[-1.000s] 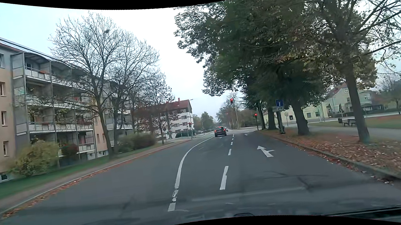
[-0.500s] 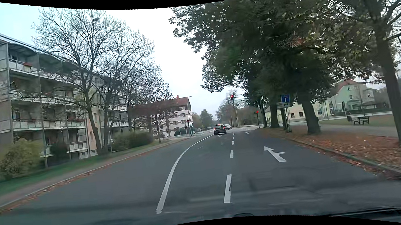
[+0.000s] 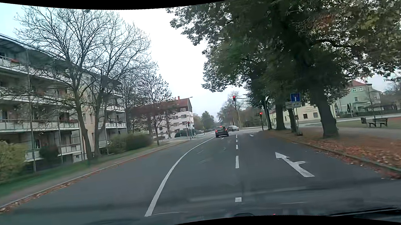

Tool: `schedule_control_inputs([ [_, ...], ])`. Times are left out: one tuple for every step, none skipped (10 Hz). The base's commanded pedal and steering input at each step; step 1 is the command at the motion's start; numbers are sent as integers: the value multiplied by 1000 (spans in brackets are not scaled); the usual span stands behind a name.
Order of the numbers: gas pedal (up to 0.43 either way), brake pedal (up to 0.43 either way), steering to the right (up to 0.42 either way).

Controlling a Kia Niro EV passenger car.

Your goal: Follow the waypoints while adhering to traffic rules and regulations

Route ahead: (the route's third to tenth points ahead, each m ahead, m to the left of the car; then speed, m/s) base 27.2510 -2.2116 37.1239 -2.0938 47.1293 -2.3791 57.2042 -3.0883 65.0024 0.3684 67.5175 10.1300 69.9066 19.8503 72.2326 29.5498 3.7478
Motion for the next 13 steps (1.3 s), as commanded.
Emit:
schedule_control_inputs([
  [98, 0, -14],
  [87, 0, -18],
  [87, 0, -23],
  [79, 0, -28],
  [79, 0, -30],
  [79, 0, -30],
  [67, 0, -30],
  [67, 0, -30],
  [67, 0, -30],
  [59, 0, -29],
  [59, 0, -28],
  [59, 0, -24],
  [59, 0, -21],
])
